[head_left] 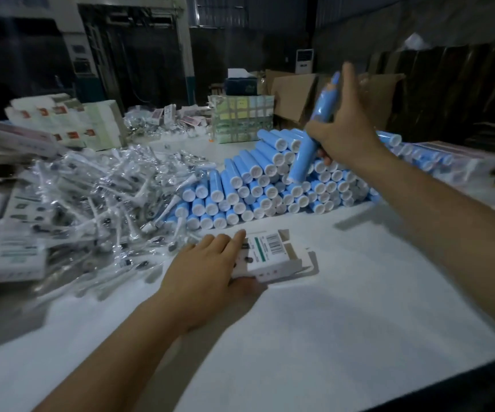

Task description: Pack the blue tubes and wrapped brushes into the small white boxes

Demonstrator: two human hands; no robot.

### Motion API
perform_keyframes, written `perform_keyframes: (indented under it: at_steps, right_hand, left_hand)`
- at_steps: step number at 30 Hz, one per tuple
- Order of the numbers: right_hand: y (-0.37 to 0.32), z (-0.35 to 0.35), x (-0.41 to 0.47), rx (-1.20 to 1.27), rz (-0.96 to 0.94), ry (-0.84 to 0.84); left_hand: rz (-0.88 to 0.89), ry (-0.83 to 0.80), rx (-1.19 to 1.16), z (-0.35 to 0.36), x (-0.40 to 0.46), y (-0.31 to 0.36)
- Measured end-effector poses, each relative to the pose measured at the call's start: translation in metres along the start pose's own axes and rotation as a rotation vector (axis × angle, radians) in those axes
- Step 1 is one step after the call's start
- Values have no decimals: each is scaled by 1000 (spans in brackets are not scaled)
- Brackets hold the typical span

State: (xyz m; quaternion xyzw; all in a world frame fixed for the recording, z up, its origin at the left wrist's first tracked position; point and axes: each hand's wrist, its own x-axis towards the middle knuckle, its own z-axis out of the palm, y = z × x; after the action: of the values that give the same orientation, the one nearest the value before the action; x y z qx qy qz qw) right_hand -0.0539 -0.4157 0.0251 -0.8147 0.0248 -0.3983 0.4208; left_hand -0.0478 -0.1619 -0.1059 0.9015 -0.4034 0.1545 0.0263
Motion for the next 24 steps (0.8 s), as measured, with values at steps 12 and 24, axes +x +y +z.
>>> perform_keyframes:
  at_steps: [12,24]
  right_hand:
    - [46,40,-106,486,329,224]
    - [0,47,-117,77,-64,104]
  left_hand:
    - [-176,165,-8,-4,-7,-3]
    - [-110,122,80,-9,-10,7]
